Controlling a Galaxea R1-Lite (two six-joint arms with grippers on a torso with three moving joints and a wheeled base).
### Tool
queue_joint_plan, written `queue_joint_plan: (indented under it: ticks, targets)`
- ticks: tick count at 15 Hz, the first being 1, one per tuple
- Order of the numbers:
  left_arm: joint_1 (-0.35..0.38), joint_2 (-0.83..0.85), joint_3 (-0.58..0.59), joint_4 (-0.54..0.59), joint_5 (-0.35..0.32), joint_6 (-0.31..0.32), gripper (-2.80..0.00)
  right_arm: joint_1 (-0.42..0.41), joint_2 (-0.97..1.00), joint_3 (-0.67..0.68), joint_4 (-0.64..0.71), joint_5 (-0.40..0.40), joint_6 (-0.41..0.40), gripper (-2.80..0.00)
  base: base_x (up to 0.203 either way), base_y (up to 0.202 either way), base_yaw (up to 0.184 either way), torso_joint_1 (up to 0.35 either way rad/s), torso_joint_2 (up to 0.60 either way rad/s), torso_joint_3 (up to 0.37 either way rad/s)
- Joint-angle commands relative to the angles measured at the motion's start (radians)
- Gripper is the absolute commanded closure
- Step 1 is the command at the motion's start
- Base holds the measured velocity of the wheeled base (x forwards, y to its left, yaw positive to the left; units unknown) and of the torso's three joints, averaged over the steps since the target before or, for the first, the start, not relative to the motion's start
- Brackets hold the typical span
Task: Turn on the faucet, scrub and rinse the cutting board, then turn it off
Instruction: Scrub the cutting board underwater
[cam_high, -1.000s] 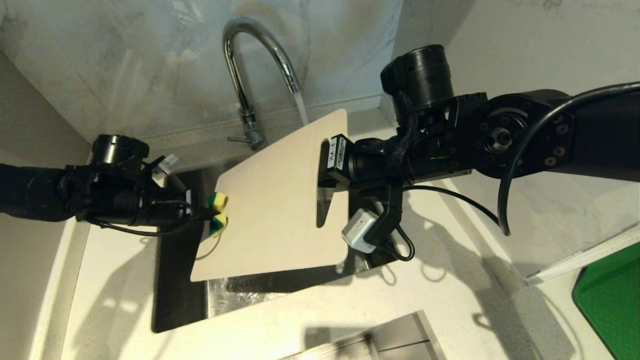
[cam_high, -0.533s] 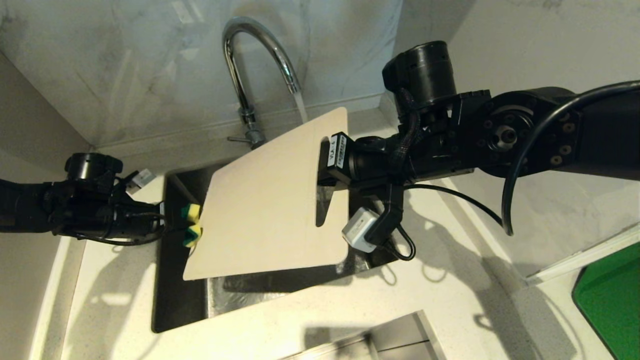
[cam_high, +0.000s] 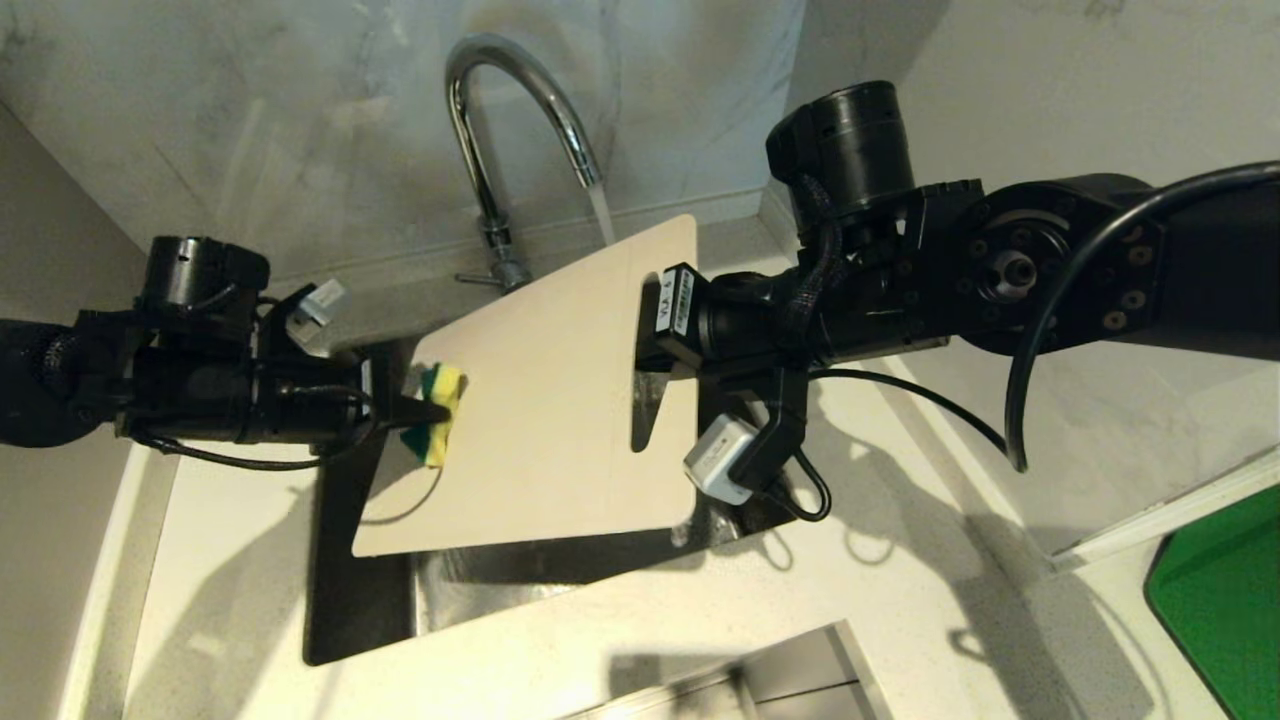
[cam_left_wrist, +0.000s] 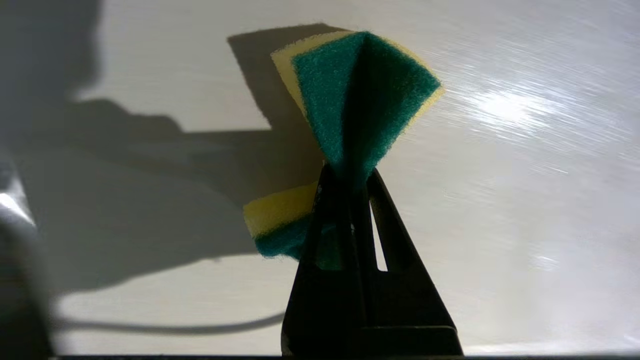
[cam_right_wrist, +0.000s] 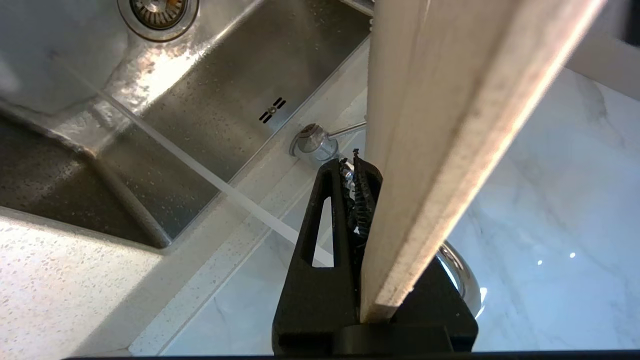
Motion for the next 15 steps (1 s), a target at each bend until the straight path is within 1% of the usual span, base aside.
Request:
queue_joint_plan:
  ticks: [1, 3, 4, 5, 6, 8, 13, 14, 15]
  targets:
    - [-0.12, -0.062, -0.026, 0.023, 0.034, -0.022, 0.0, 0.001, 0.0, -0.001, -0.009, 0.001, -0.014, 0.0, 0.0, 0.0, 0.0, 0.0, 0.0, 0.0]
    - [-0.218, -0.058, -0.076, 0.049, 0.094, -0.044, 0.0, 0.0, -0.01, 0.002, -0.011, 0.001, -0.002, 0.0, 0.0, 0.0, 0.0, 0.0, 0.0, 0.0]
    - [-0.26, -0.048, -0.105, 0.061, 0.121, -0.066, 0.0, 0.0, -0.01, 0.004, -0.011, 0.001, 0.0, 0.0, 0.0, 0.0, 0.0, 0.0, 0.0, 0.0]
    - [-0.293, -0.039, -0.127, 0.067, 0.139, -0.096, 0.0, 0.0, -0.012, 0.01, -0.012, 0.001, 0.0, 0.0, 0.0, 0.0, 0.0, 0.0, 0.0, 0.0]
    - [-0.301, -0.038, -0.129, 0.075, 0.143, -0.117, 0.0, 0.0, -0.013, 0.01, -0.015, 0.001, 0.0, 0.0, 0.0, 0.0, 0.0, 0.0, 0.0, 0.0]
    - [-0.286, -0.039, -0.096, 0.072, 0.143, -0.12, 0.0, 0.0, -0.021, 0.008, -0.017, 0.001, 0.002, 0.0, 0.0, 0.0, 0.0, 0.0, 0.0, 0.0]
    - [-0.162, -0.048, 0.003, 0.063, 0.127, -0.111, 0.0, -0.004, -0.024, 0.009, -0.017, 0.001, 0.003, 0.0, 0.0, 0.0, 0.0, 0.0, 0.0, 0.0]
    - [-0.135, -0.048, 0.028, 0.057, 0.114, -0.102, 0.0, -0.004, -0.024, 0.009, -0.017, 0.001, 0.006, 0.0, 0.0, 0.0, 0.0, 0.0, 0.0, 0.0]
    - [-0.099, -0.047, 0.056, 0.044, 0.087, -0.087, 0.0, -0.004, -0.024, 0.009, -0.017, 0.001, 0.009, 0.0, 0.0, 0.0, 0.0, 0.0, 0.0, 0.0]
